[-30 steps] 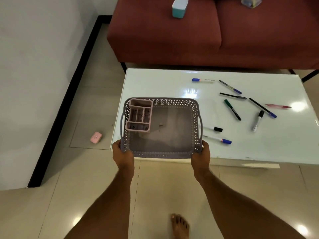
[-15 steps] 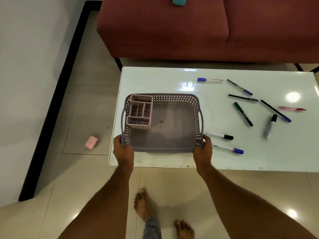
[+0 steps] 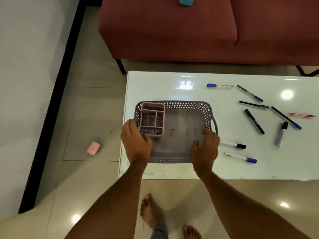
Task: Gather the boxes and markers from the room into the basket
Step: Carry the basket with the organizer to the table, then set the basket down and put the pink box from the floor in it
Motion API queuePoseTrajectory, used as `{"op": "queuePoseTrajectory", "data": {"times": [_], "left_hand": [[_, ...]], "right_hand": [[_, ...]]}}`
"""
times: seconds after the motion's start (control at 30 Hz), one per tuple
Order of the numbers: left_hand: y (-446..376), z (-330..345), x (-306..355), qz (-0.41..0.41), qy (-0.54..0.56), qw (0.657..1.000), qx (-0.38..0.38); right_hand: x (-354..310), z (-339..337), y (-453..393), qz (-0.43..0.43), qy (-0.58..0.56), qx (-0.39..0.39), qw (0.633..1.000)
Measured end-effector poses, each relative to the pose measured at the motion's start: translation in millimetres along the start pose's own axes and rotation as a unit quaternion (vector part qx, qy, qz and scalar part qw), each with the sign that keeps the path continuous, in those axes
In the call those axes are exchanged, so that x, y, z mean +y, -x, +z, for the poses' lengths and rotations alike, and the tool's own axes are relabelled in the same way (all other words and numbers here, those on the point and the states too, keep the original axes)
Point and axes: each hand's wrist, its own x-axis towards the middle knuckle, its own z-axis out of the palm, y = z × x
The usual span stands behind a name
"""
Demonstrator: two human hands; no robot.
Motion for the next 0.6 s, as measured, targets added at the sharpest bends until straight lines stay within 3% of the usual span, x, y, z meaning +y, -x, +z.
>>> {"op": "queuePoseTrajectory", "data": {"times": [0.13, 0.23, 0.6], "left_hand": [[-19, 3, 7, -0.039, 0.042, 0.998, 0.006], [-26, 1, -5, -0.063, 0.059, 0.996, 0.014], [-85, -41, -68, -0.116, 0.071, 0.988, 0.074]], "right_hand": [[-35, 33, -4, 0.004, -0.086, -0.097, 0.992], [-54, 55, -3, -0.003, -0.112, -0.098, 0.989], [-160, 126, 0, -0.183, -0.116, -0.12, 0.969]]}}
